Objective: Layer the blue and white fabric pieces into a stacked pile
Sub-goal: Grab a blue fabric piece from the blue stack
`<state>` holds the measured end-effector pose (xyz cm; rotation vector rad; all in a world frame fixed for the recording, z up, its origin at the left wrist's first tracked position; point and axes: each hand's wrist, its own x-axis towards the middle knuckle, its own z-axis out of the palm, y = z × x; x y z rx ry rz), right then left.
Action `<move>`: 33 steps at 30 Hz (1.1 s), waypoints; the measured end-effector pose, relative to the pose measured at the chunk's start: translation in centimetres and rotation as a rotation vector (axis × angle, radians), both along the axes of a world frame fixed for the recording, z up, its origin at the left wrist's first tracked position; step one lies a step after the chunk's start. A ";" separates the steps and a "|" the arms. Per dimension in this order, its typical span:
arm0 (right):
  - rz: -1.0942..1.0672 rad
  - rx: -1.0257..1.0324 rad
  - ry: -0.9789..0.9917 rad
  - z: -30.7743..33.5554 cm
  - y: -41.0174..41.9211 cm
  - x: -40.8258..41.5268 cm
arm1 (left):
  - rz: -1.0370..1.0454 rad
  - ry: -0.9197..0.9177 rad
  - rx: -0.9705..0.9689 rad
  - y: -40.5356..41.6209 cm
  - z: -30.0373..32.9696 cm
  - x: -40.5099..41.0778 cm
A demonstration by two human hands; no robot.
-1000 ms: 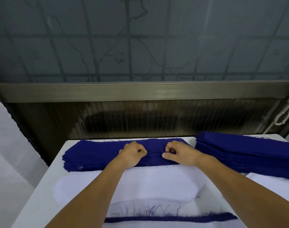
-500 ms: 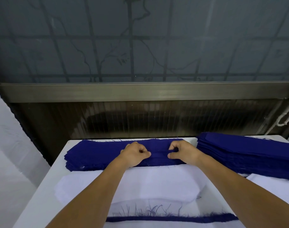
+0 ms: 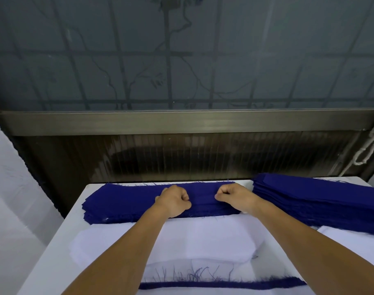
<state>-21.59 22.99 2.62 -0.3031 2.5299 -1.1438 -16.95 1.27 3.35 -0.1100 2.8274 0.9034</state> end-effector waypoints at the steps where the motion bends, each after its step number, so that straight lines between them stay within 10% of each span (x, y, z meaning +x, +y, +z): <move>1: -0.002 0.005 -0.004 0.1 0.0 0.1 | -0.007 0.019 -0.004 -0.1 0.0 0.1; 25: -0.021 0.068 0.414 3.5 3.6 9.0 | 0.065 0.412 -0.370 -12.0 2.7 10.3; 33: 0.180 -0.006 -0.004 7.1 10.0 18.1 | -0.283 -0.111 0.035 -11.2 5.3 18.2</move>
